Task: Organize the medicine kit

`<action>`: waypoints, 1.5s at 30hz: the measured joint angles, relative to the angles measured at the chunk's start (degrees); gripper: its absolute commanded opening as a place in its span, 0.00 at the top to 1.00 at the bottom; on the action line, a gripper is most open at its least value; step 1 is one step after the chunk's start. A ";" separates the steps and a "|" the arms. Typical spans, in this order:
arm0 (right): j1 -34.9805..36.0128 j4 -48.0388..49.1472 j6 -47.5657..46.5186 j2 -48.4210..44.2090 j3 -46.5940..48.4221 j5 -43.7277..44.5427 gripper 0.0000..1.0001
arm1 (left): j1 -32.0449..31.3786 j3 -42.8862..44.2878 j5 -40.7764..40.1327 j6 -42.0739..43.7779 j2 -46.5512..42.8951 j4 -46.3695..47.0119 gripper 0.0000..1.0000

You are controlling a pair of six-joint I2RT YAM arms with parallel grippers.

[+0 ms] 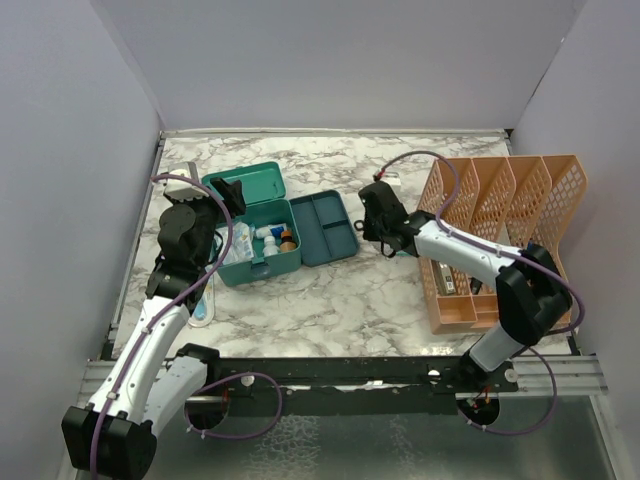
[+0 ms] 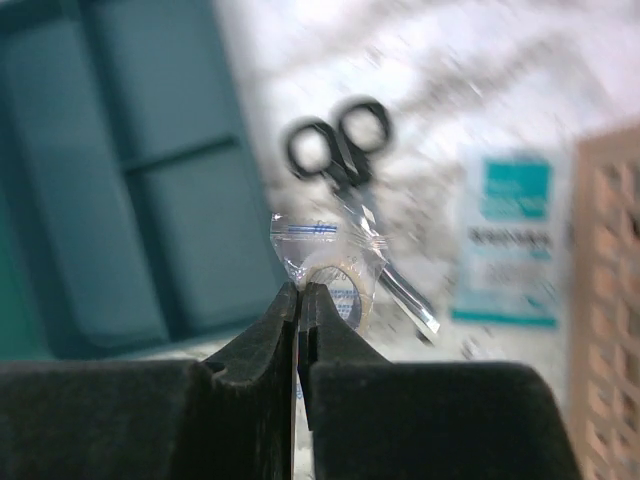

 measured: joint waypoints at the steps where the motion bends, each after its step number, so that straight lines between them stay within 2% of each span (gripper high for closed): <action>1: -0.07 1.88 -0.92 0.68 0.98 -0.87 0.99 | 0.00 0.00 0.00 0.00 -0.07 0.00 0.27; 9: -0.24 19.52 -11.45 13.73 10.45 -11.96 0.99 | 0.00 0.00 0.00 -0.02 -0.11 0.00 0.27; 16: -0.24 23.98 -16.28 23.19 18.99 -14.19 0.99 | 0.00 0.00 0.02 -0.02 -0.11 0.00 0.27; 29: -0.26 22.67 -20.70 31.39 24.68 -11.74 0.97 | 0.00 -0.02 0.02 -0.04 -0.13 0.00 0.27; 34: -0.26 18.91 -21.44 33.62 27.82 -11.17 0.85 | 0.00 -0.02 0.04 -0.04 -0.13 0.00 0.27; 38: -0.26 15.45 -21.38 34.56 30.40 -11.63 0.69 | 0.00 -0.02 0.02 -0.04 -0.13 0.00 0.27; 45: -0.26 10.23 -19.63 33.70 33.44 -10.95 0.70 | 0.00 -0.02 0.02 -0.04 -0.13 0.00 0.27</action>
